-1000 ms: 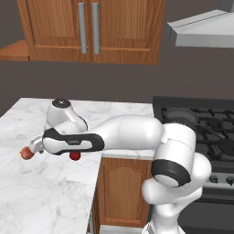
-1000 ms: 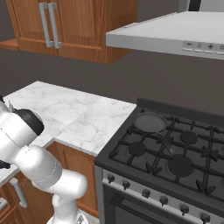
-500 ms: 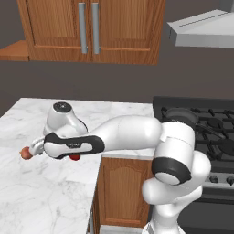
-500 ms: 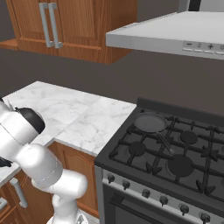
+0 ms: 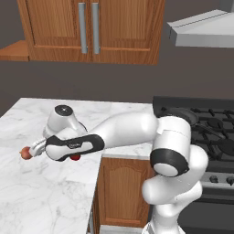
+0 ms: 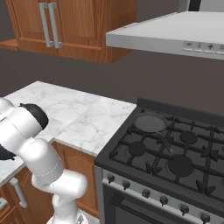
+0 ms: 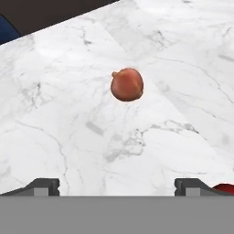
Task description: Place the pan on the rear left burner on the stove. Then place the tomato and the onion in the pan and turn on the rear left burner.
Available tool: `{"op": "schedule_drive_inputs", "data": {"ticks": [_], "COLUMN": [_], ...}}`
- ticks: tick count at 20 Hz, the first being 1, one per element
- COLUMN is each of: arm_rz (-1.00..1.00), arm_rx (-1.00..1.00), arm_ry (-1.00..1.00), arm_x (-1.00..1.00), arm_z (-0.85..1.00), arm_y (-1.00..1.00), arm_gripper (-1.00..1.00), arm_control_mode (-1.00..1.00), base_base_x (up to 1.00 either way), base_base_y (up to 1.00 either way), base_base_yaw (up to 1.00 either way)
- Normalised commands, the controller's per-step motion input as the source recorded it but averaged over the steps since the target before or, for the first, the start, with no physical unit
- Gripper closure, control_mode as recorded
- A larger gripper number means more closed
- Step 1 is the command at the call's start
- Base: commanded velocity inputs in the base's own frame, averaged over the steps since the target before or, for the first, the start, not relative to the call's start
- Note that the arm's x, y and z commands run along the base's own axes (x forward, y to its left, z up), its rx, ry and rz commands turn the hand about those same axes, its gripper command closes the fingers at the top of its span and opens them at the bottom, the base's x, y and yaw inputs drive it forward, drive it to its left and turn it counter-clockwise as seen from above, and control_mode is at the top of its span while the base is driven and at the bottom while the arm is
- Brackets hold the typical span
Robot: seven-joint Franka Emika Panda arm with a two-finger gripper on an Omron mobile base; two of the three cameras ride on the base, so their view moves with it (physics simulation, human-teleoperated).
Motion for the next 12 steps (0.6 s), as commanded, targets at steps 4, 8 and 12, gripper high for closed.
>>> {"op": "schedule_drive_inputs", "data": {"ticks": [4, 8, 12], "arm_rz": [0.0, -0.02, -0.05], "arm_rx": [0.0, 0.0, 0.0], "arm_ry": [0.0, 0.0, 0.01], "arm_x": [0.22, 0.14, 0.07], "arm_z": [-0.04, -0.01, -0.02], "arm_y": [0.11, 0.31, 0.43], "arm_gripper": [-1.0, -1.0, -1.0], "arm_control_mode": [-1.0, -1.0, -1.0], "base_base_x": [0.0, 0.0, 0.0], "base_base_y": [0.0, 0.0, 0.0], "base_base_yaw": [0.0, 0.0, 0.0]}}
